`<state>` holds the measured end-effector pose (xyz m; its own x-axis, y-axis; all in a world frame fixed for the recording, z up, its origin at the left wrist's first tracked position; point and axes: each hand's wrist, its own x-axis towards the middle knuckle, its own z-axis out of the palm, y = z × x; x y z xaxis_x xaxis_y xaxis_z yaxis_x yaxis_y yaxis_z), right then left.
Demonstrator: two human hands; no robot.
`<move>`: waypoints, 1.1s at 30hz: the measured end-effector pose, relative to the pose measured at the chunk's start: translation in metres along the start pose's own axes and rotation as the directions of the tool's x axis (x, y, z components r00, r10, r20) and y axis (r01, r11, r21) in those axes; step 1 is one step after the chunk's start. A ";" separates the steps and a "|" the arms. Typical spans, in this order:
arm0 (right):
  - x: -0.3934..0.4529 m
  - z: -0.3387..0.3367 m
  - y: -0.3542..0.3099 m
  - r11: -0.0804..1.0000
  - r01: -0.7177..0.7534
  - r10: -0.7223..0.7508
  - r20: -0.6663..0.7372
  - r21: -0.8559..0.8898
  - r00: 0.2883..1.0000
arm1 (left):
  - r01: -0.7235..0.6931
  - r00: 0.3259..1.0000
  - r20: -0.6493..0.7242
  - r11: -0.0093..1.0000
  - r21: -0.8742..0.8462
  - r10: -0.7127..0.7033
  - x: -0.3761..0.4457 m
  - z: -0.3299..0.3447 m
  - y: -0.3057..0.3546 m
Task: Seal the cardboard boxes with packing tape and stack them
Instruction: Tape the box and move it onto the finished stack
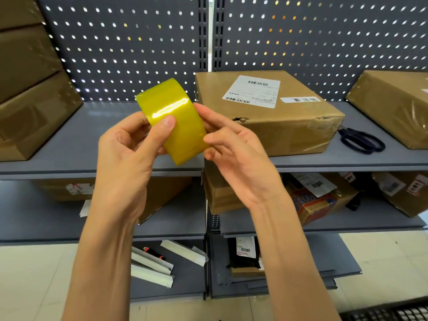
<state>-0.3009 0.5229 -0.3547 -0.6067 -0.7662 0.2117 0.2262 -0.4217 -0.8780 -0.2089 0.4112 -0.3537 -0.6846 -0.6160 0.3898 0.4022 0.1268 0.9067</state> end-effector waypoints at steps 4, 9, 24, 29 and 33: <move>0.001 0.000 0.004 0.999 -0.026 0.027 -0.058 0.019 0.998 | -0.010 0.999 0.034 0.999 0.043 0.008 -0.001 0.000 -0.002; 0.000 -0.003 0.006 1.000 -0.023 0.024 -0.049 0.009 0.999 | 0.008 1.000 0.004 1.000 0.029 -0.009 -0.002 0.002 -0.001; -0.001 -0.004 0.001 0.994 -0.001 -0.002 -0.028 -0.109 1.000 | 0.006 1.000 0.012 0.998 0.057 -0.007 -0.004 0.000 0.002; -0.001 -0.003 0.003 0.997 -0.008 0.004 -0.041 -0.082 0.999 | -0.003 1.000 0.018 0.998 0.056 0.002 -0.004 0.001 0.002; 0.000 -0.003 0.003 0.999 -0.013 0.012 -0.019 -0.034 1.000 | -0.006 1.000 0.028 0.999 0.054 0.004 -0.001 -0.003 -0.001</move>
<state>-0.3021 0.5231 -0.3584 -0.6185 -0.7619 0.1924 0.2081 -0.3949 -0.8949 -0.2067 0.4089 -0.3551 -0.6994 -0.5938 0.3978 0.3727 0.1719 0.9119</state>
